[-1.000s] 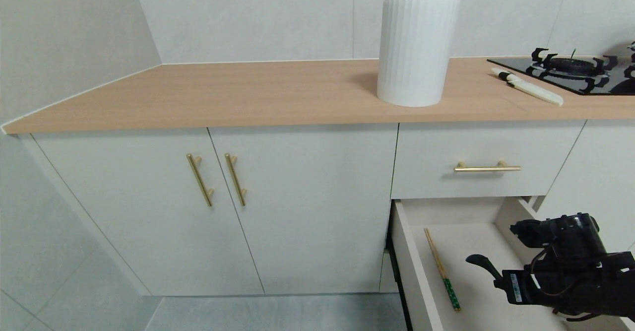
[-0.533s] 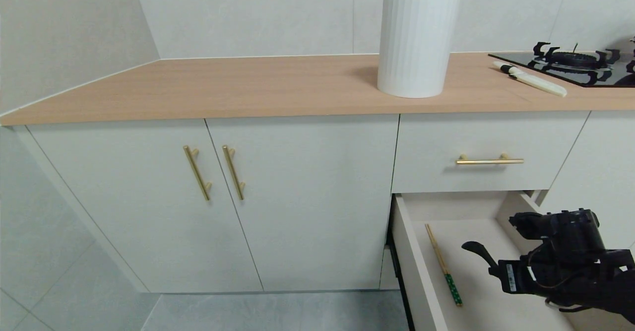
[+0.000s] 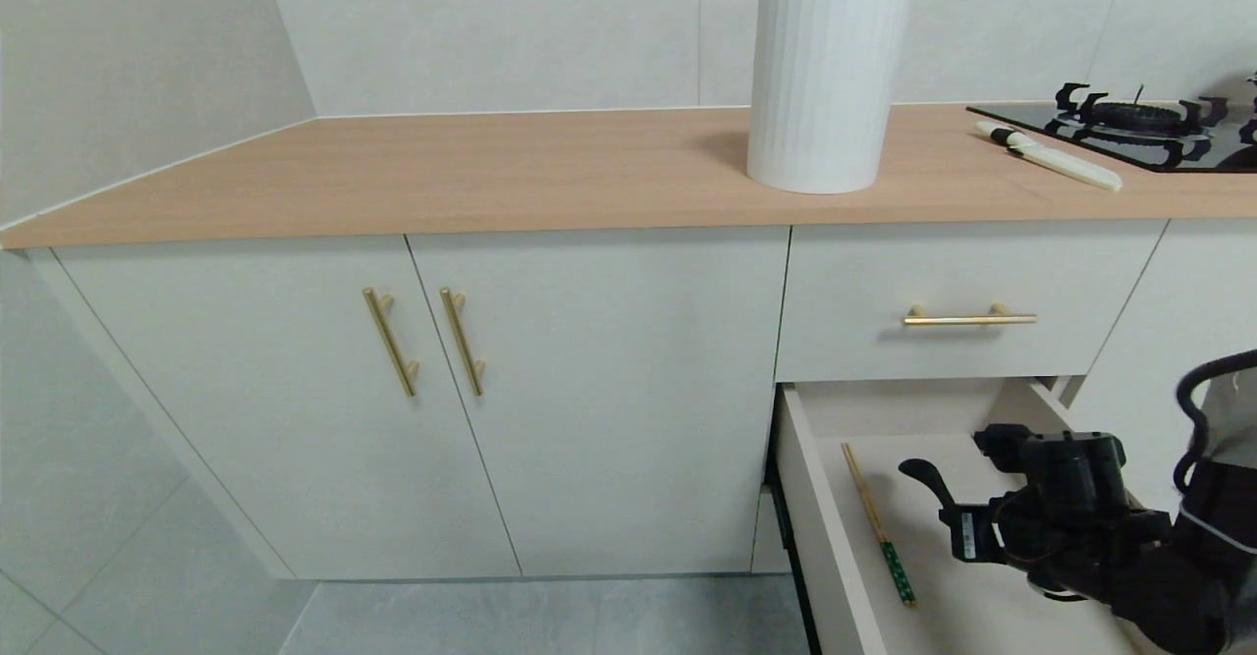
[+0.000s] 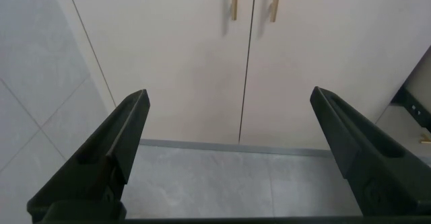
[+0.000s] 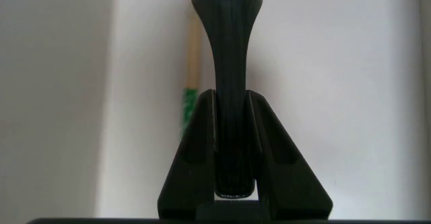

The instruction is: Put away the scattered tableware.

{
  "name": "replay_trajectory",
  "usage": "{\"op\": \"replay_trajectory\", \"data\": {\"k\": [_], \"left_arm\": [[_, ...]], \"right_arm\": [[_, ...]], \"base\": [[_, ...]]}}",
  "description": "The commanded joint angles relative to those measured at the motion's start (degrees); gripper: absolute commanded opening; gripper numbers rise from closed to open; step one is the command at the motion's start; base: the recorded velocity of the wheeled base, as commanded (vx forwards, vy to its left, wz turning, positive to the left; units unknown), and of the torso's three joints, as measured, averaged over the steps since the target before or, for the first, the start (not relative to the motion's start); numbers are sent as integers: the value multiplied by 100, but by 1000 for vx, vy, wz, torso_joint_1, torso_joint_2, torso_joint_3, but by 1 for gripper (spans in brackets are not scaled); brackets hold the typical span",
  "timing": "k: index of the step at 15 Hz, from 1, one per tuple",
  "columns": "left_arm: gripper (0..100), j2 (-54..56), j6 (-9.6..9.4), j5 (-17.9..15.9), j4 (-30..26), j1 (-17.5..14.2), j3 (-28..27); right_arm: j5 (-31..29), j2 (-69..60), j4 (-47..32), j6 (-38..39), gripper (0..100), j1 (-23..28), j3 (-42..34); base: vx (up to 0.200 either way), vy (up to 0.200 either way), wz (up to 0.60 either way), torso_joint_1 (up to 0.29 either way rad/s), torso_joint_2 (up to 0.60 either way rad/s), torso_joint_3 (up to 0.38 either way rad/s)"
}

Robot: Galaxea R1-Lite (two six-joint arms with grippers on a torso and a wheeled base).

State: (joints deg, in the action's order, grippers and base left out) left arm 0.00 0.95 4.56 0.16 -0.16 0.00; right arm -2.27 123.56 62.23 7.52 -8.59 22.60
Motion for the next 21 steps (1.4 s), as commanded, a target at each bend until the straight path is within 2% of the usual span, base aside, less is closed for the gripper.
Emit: {"op": "replay_trajectory", "data": {"k": [1,14,15,21], "left_arm": [[100,0,2,1,2,-2,0],[100,0,2,1,2,-2,0],[100,0,2,1,2,-2,0],[100,0,2,1,2,-2,0]], "right_arm": [[-63,818,263,-75,0,-2,7],[-98,1091,456,-128,0,95,95],[-98,1100,483,-128,100,95,95],[-98,1108,492,-128,100,95,95]], "base": [[0,0,0,0,0,0],[0,0,0,0,0,0],[0,0,0,0,0,0],[0,0,0,0,0,0]]}}
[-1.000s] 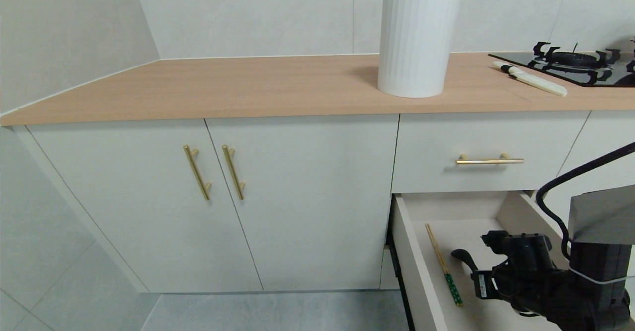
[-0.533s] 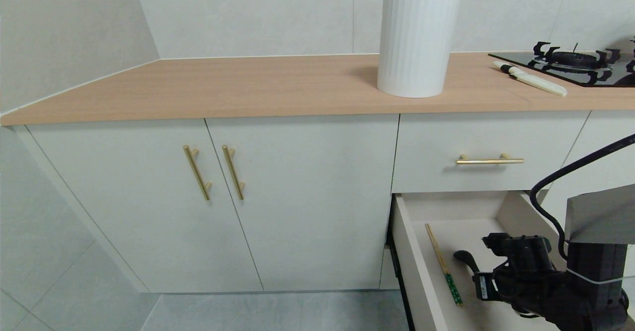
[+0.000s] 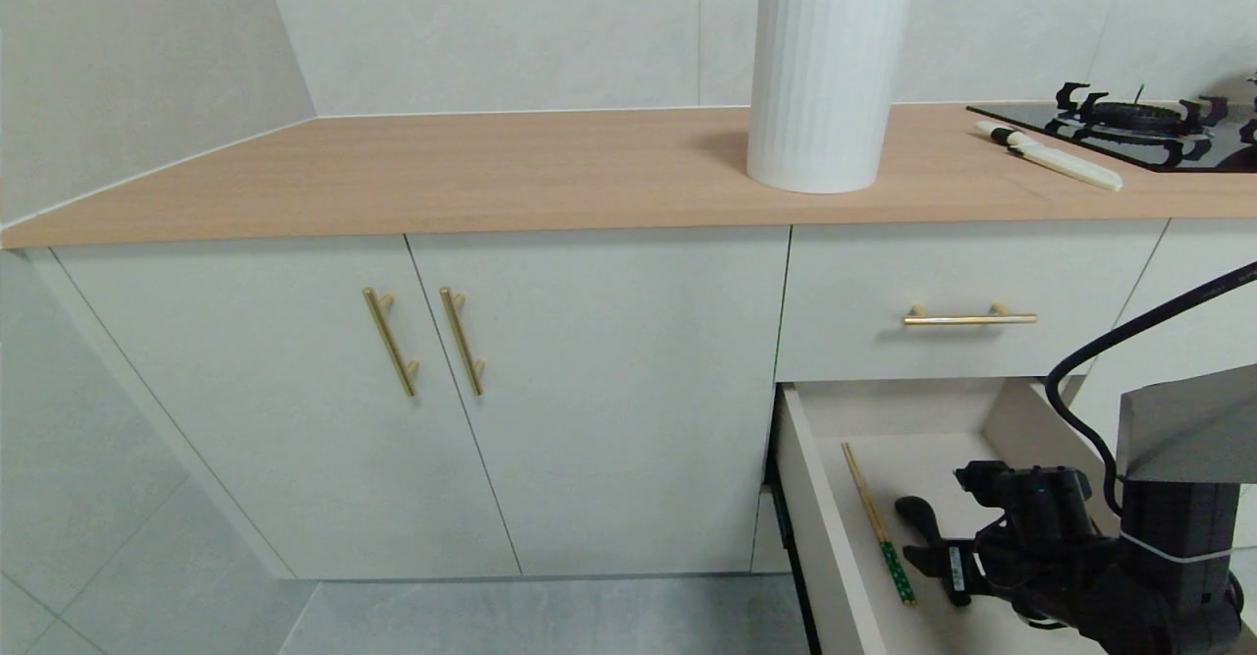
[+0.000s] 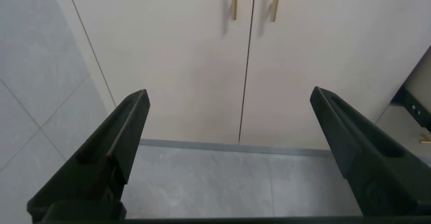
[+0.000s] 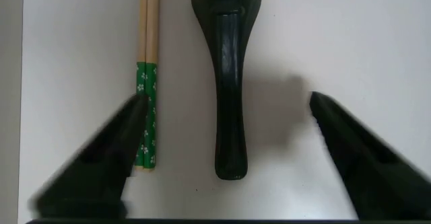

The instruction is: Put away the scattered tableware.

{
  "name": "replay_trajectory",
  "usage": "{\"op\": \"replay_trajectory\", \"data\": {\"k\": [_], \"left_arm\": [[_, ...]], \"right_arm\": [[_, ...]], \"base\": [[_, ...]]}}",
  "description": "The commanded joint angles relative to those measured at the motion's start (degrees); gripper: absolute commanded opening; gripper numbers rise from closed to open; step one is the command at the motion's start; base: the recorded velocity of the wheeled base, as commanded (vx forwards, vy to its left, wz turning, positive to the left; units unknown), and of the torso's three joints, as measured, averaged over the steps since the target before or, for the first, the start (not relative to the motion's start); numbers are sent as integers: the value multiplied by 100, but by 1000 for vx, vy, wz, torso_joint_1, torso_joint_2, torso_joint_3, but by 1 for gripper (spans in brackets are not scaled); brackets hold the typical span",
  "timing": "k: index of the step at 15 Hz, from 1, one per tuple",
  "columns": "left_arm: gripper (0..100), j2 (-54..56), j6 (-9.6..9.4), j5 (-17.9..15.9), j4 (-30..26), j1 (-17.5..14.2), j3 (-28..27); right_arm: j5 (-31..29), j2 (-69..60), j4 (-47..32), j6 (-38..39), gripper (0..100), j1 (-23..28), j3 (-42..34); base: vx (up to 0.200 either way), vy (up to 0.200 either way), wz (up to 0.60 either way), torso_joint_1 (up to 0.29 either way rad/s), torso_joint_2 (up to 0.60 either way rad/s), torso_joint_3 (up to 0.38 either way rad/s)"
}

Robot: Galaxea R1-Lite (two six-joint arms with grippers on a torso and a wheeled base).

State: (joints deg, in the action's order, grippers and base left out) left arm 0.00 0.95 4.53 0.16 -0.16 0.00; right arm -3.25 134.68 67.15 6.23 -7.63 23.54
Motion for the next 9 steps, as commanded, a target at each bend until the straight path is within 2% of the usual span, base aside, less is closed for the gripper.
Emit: {"op": "replay_trajectory", "data": {"k": [1,5,9], "left_arm": [[100,0,2,4,2,-2,0],[100,0,2,4,2,-2,0],[100,0,2,4,2,-2,0]], "right_arm": [[0,-21,0,1,100,-2,1],[-17,-205,97,10,100,-19,-86],[-175,-1401,79,10,100,-81,-403]], "base": [[0,0,0,0,0,0],[0,0,0,0,0,0],[0,0,0,0,0,0]]}}
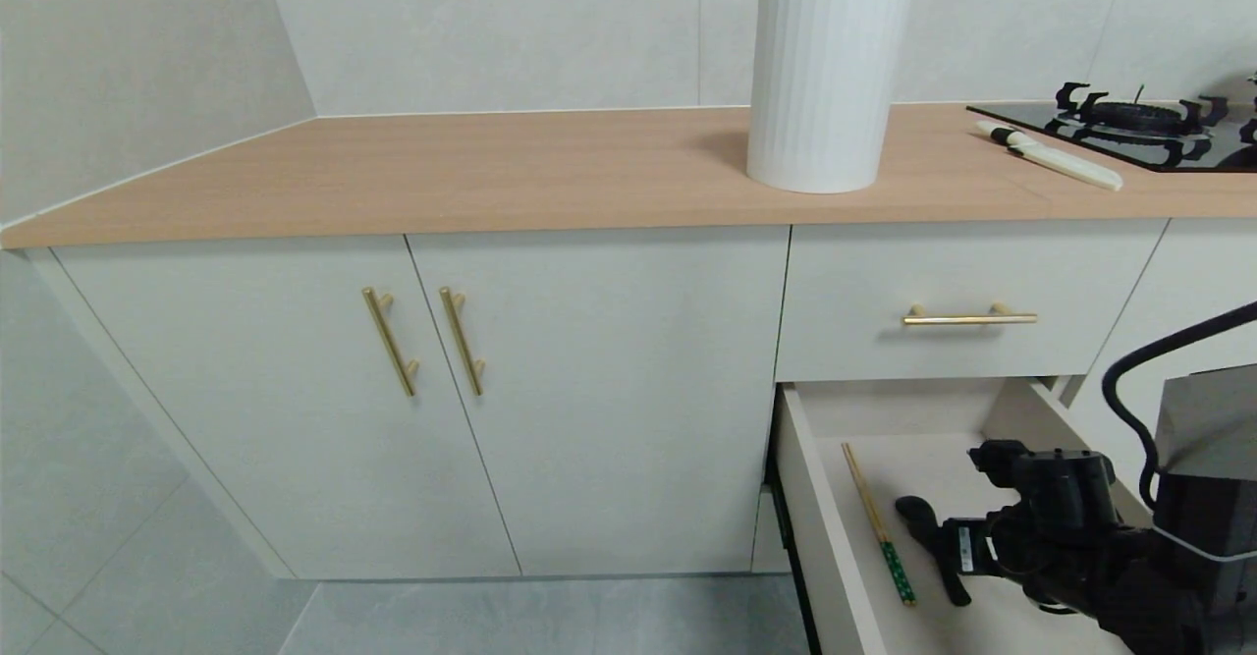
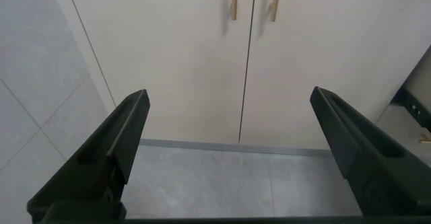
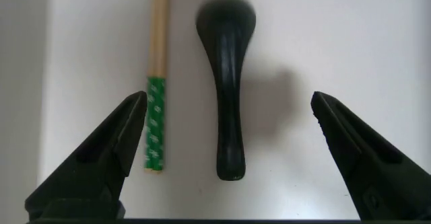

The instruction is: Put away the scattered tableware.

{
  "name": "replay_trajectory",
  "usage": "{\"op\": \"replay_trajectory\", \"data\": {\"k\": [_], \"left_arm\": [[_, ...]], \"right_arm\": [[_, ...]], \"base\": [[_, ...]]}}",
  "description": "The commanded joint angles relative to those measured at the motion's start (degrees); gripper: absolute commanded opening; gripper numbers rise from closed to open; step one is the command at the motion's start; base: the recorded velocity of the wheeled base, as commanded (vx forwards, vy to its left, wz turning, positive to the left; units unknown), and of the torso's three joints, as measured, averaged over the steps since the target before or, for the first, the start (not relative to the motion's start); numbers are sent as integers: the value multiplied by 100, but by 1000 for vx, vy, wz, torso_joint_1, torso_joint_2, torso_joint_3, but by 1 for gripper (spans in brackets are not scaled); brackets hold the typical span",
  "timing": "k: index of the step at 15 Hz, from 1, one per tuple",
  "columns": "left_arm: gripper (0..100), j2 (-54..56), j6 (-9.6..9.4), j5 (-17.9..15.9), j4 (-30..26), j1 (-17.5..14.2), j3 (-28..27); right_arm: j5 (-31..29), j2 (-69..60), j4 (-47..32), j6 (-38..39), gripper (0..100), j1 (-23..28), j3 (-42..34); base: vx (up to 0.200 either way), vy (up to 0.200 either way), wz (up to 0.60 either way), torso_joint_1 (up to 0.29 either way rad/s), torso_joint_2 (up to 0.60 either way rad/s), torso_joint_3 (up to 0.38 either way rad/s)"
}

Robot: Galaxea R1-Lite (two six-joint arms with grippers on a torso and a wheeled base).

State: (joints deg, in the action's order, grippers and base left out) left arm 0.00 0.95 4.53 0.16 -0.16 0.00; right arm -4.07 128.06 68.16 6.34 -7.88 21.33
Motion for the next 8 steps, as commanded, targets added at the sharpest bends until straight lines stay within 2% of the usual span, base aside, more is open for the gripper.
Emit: {"op": "replay_trajectory", "data": {"k": [1,3,5,7,8], "left_arm": [[100,0,2,4,2,-2,0],[100,0,2,4,2,-2,0],[100,0,2,4,2,-2,0],[100,0,-25,4,2,-2,0],[100,0,2,4,2,-2,0]], "right_arm": [[-217,-1003,-22,-1,100,-135,-323],[-401,-1785,-75,-19,100,-258,-613],[-445,-2769,-690,-19,100,-294,-701],[-445,-4035,-2087,-27,100,-285,-428],[-437,-4720,-3151,-45,100,-294,-103]], "base": [[0,0,0,0,0,0],[0,0,0,0,0,0],[0,0,0,0,0,0],[0,0,0,0,0,0],[0,0,0,0,0,0]]}}
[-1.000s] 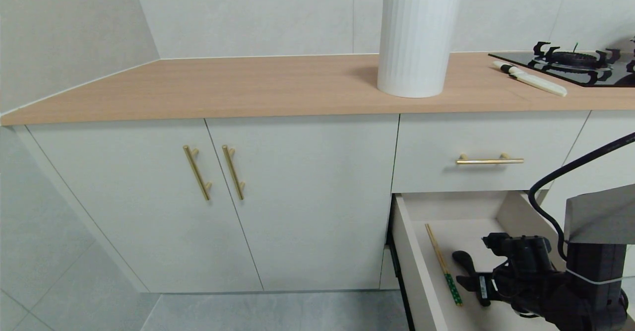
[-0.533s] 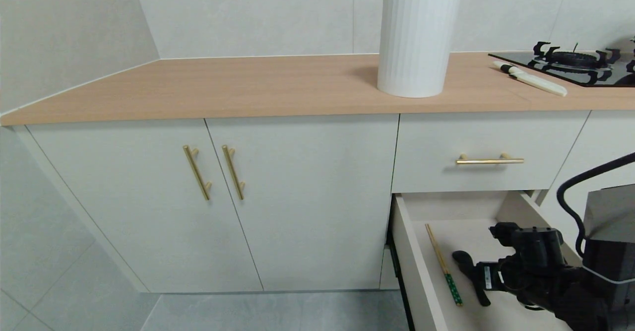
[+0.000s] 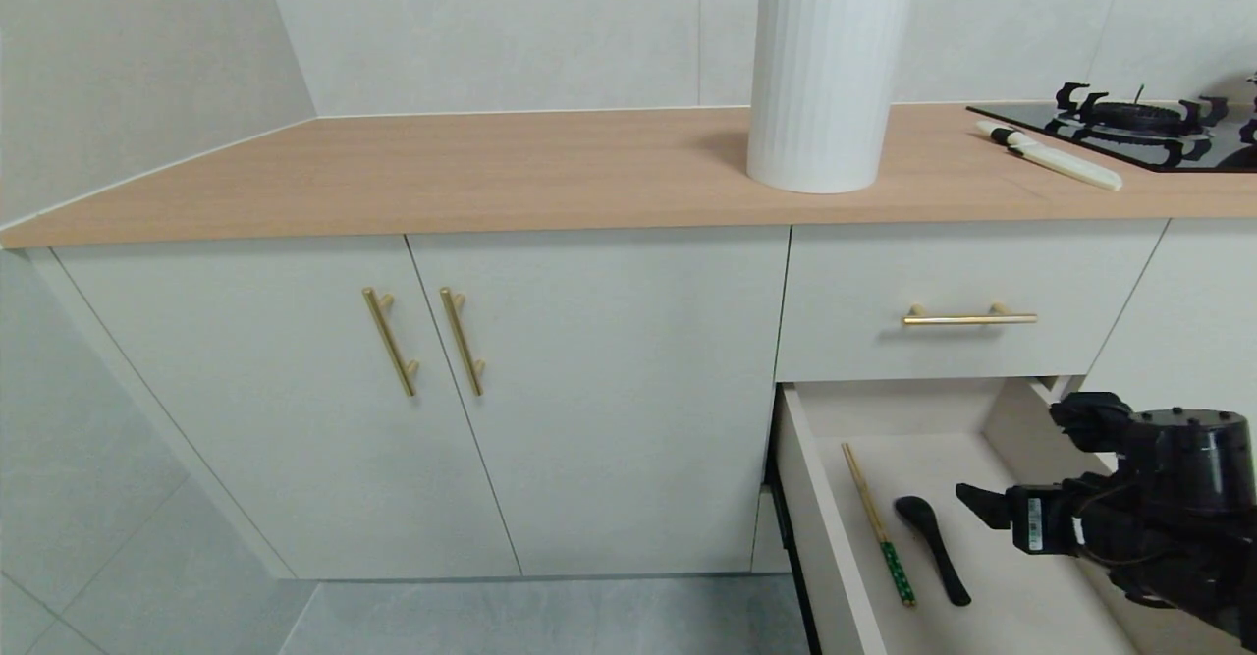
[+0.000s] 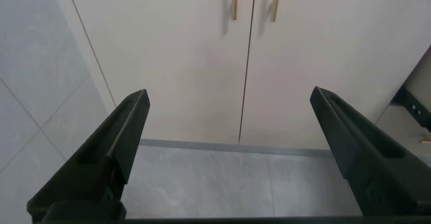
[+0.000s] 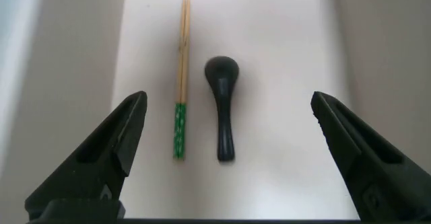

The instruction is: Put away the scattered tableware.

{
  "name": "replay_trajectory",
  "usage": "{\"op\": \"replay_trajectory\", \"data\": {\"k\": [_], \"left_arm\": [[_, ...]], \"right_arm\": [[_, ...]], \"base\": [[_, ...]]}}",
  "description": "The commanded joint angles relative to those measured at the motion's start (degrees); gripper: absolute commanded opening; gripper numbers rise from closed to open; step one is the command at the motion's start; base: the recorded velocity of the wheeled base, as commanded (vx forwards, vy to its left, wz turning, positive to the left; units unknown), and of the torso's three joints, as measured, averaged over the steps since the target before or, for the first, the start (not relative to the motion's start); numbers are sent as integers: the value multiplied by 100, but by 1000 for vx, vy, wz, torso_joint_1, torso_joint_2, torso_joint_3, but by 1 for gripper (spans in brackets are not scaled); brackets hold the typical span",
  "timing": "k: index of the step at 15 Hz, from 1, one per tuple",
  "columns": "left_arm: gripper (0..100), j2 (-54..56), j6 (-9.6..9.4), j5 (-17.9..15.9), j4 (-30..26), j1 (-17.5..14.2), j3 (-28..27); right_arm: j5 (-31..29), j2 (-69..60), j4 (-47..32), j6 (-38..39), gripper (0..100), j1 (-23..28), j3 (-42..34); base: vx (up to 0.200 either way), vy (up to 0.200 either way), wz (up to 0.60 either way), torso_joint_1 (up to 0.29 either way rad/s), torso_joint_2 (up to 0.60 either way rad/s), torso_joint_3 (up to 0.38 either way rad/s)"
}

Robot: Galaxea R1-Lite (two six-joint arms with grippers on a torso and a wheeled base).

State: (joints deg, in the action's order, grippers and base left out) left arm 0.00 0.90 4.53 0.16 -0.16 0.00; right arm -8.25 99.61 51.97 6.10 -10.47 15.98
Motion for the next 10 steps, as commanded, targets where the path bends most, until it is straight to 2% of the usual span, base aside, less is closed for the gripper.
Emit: {"op": "replay_trajectory", "data": {"k": [1,2,3,4,6,10], "left_arm": [[100,0,6,4,2,-2,0],[100,0,6,4,2,-2,0],[100,0,6,4,2,-2,0],[100,0,6,4,2,-2,0],[100,0,6,4,2,-2,0],[100,0,6,4,2,-2,0]], "right_arm": [[-1,-2385,-2534,-21,100,-69,775],[17,-2622,-3008,-21,100,-104,951],[25,-3246,-4300,-3,100,-306,1408],[52,-3457,-4784,-12,100,-306,1566],[52,-3545,-5258,-12,100,-315,1742],[52,-3439,-5337,-12,100,-306,1733]], "base": [[0,0,0,0,0,0],[0,0,0,0,0,0],[0,0,0,0,0,0],[0,0,0,0,0,0],[0,0,0,0,0,0],[0,0,0,0,0,0]]}}
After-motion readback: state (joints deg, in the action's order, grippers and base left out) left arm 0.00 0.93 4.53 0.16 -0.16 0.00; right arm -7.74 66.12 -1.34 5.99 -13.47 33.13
